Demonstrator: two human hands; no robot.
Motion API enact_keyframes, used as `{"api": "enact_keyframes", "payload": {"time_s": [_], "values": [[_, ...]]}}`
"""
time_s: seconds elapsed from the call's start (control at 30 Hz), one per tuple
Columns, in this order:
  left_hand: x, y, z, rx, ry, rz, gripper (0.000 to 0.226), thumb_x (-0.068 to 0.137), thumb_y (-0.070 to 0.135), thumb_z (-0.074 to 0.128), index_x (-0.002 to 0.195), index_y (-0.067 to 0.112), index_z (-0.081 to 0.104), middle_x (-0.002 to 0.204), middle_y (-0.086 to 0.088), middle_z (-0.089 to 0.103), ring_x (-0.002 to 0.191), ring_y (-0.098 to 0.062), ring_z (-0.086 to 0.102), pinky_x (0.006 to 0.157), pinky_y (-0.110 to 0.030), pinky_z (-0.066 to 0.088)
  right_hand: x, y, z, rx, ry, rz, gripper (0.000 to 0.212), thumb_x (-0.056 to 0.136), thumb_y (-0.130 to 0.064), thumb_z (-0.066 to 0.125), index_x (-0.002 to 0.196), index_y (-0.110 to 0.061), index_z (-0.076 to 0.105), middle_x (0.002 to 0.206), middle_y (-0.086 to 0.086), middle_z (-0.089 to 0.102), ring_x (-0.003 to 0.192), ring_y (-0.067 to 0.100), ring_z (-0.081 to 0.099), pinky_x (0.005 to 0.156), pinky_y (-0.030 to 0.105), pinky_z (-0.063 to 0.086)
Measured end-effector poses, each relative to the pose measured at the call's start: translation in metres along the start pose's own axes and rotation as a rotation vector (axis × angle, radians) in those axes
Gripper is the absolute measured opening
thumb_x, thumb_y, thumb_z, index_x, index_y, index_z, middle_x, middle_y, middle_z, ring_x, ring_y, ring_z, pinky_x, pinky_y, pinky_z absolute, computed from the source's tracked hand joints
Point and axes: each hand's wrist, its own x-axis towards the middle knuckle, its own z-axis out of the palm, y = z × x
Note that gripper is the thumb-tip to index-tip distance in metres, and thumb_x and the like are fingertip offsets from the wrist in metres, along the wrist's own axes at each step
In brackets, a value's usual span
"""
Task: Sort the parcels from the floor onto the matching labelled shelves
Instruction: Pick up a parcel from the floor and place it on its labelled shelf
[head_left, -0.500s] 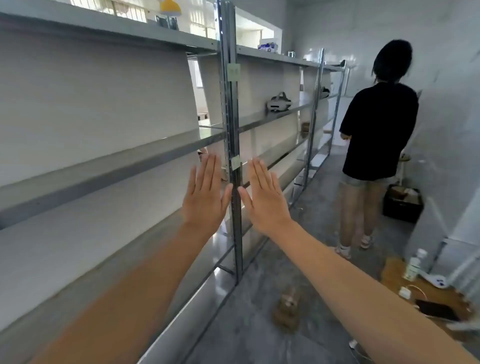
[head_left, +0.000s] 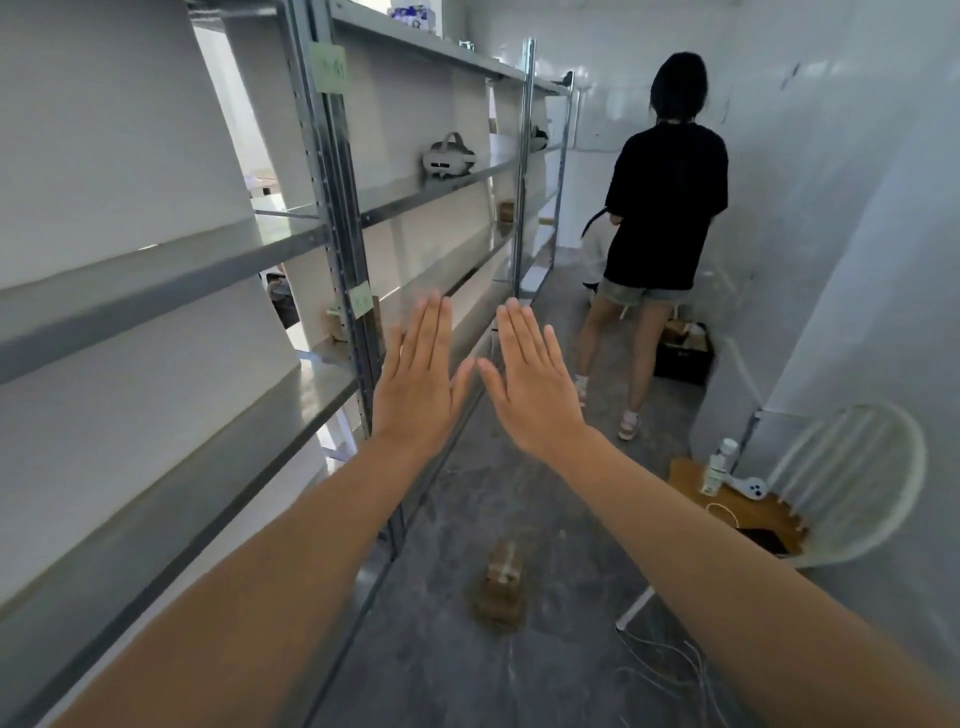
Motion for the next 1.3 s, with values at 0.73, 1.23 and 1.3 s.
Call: {"api": "enact_keyframes", "payload": {"time_s": [0.73,1.23,1.3], "values": [[0.105,-0.080,0.197,-0.260,-0.203,0.187,0.069,0.108,0.045,0.021,0.161,0.005,0.003,0.171,-0.011,0.003,0.158,-0.022,0.001,0.129,-0.043,0.000,0.104,0.070,0.143,-0.148,-0.129,0.349,0.064,0.106,-0.044,0.021,0.159,-0.012,0.005,0.168,0.003,0.000,0.155,0.016,-0.006,0.124,0.039,-0.008],[0.152,-0.021,0.375,-0.290,-0.457,0.112,0.071,0.107,0.047,0.023,0.161,0.006,0.002,0.171,-0.010,0.001,0.158,-0.021,-0.001,0.128,-0.044,-0.001,0.139,0.221,0.269,-0.016,-0.301,0.408,0.064,0.106,-0.043,0.022,0.159,-0.009,0.006,0.168,0.006,0.003,0.155,0.018,-0.004,0.123,0.038,-0.009],[0.150,-0.011,0.399,-0.304,-0.517,0.068,0.071,0.107,0.047,0.024,0.161,0.006,0.002,0.171,-0.010,0.001,0.158,-0.020,-0.002,0.128,-0.043,-0.002,0.140,0.245,0.291,0.017,-0.337,0.418,0.065,0.106,-0.043,0.022,0.159,-0.009,0.006,0.168,0.006,0.003,0.155,0.018,-0.004,0.123,0.038,-0.008]]}}
